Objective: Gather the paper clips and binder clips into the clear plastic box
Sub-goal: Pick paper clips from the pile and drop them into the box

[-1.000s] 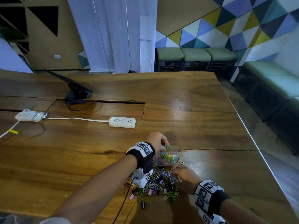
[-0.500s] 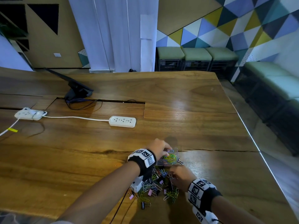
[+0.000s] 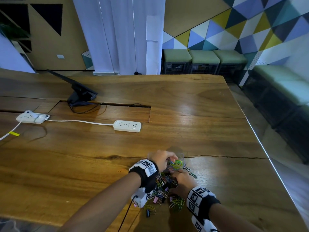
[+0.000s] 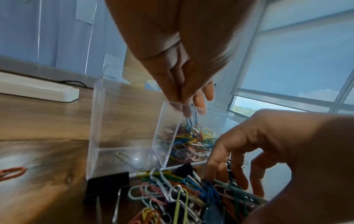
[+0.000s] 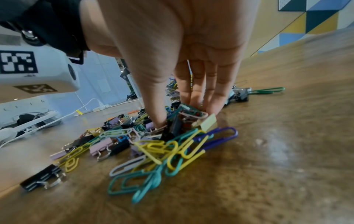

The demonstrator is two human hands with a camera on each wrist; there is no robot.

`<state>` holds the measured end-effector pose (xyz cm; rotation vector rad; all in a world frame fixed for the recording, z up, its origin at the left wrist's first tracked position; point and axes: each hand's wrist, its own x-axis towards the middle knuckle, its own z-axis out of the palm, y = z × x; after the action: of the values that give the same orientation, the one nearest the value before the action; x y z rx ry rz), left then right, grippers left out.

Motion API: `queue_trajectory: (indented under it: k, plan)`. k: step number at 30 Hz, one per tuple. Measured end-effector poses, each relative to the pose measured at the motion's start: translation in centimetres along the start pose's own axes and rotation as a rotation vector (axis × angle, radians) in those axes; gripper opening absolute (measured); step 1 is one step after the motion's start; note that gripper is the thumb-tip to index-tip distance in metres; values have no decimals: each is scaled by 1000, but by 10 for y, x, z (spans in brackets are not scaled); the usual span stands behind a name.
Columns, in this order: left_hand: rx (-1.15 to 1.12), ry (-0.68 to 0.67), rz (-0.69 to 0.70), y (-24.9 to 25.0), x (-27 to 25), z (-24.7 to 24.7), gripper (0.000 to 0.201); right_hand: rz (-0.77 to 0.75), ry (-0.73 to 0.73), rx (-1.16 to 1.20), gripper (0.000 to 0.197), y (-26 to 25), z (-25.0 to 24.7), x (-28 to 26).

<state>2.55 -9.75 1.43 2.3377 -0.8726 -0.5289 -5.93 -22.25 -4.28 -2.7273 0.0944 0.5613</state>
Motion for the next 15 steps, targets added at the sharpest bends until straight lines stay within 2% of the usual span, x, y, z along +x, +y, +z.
queue_trajectory:
  k: [8, 11, 15]
  plan:
    - [49, 41, 81, -4, -5, 6, 39, -38, -100, -60, 28, 1, -7, -2]
    - [101, 109, 110, -6, -13, 7, 32, -39, -101, -23, 26, 4, -10, -2]
    - [97, 194, 79, -16, -28, 13, 13, -7, -88, 56, 25, 8, -16, -3]
